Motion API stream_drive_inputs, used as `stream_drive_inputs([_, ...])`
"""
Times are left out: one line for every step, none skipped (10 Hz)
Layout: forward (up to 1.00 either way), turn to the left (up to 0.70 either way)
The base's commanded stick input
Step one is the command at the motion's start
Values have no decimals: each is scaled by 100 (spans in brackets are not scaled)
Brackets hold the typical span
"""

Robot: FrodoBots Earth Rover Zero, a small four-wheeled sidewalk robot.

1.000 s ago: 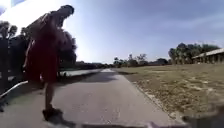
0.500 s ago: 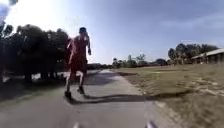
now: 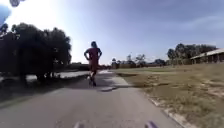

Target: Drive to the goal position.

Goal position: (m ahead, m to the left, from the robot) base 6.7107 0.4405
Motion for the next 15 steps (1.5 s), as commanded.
stream_drive_inputs([100, 2])
stream_drive_inputs([100, 2])
stream_drive_inputs([100, 2])
stream_drive_inputs([100, 2])
stream_drive_inputs([100, 3])
stream_drive_inputs([100, 31])
stream_drive_inputs([100, 39])
stream_drive_inputs([100, 29])
stream_drive_inputs([100, 4])
stream_drive_inputs([100, 2])
stream_drive_inputs([100, 2])
stream_drive_inputs([100, 3])
stream_drive_inputs([100, 3])
stream_drive_inputs([100, 3])
stream_drive_inputs([100, 3])
